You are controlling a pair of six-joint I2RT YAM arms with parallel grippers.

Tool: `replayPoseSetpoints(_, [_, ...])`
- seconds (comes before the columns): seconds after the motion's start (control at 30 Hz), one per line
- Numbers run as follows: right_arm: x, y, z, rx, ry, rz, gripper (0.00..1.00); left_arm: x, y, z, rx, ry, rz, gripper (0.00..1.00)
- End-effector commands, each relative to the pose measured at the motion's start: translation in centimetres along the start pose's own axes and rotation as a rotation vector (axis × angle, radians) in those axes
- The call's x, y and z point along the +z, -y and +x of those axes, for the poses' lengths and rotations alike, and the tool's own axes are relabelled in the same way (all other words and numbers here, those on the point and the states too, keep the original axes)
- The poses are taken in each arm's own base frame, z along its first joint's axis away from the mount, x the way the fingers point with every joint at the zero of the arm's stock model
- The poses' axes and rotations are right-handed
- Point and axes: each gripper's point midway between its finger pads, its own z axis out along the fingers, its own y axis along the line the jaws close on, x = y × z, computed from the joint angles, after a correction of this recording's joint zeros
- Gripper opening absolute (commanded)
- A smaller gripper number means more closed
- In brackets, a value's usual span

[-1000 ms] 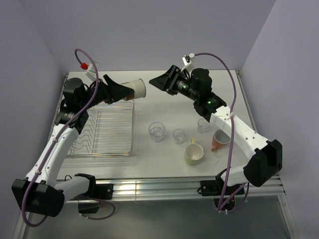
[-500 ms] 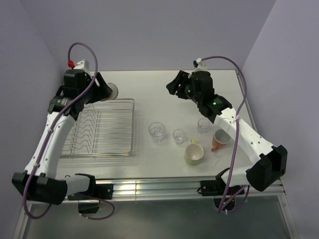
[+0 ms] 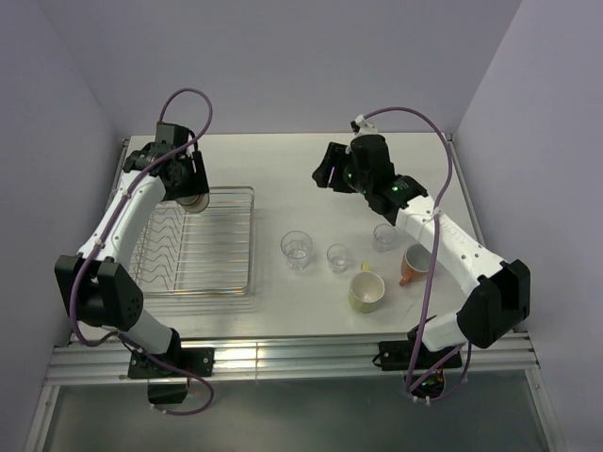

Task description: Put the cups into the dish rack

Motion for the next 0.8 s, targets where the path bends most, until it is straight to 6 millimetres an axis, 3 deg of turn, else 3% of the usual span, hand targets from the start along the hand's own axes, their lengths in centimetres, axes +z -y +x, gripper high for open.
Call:
replayPoseSetpoints(0.0, [-0.4, -1.1, -2.0, -0.026, 0.038, -0.032, 0.64, 0.5, -1.1, -0.9, 0.028, 0.006, -0.075, 0.00])
replayPoseSetpoints(0.27, [0.4, -0.7, -1.3, -0.038, 0.013, -0.018, 0.64, 2.9, -1.4, -1.1, 0.043, -0.030, -0.129, 0.00])
replayPoseSetpoints(0.53, [0.8, -0.4, -1.0, -0.038, 0.006, -0.012, 0.64, 5.8, -0.7, 0.9, 0.055, -0.105, -0.114, 0.00])
replayPoseSetpoints(0.77, [1.2, -0.7, -0.4, -0.039, -0.017, -0.029, 0.64, 7.2, -1.1, 2.2, 0.063, -0.144, -0.134, 0.03])
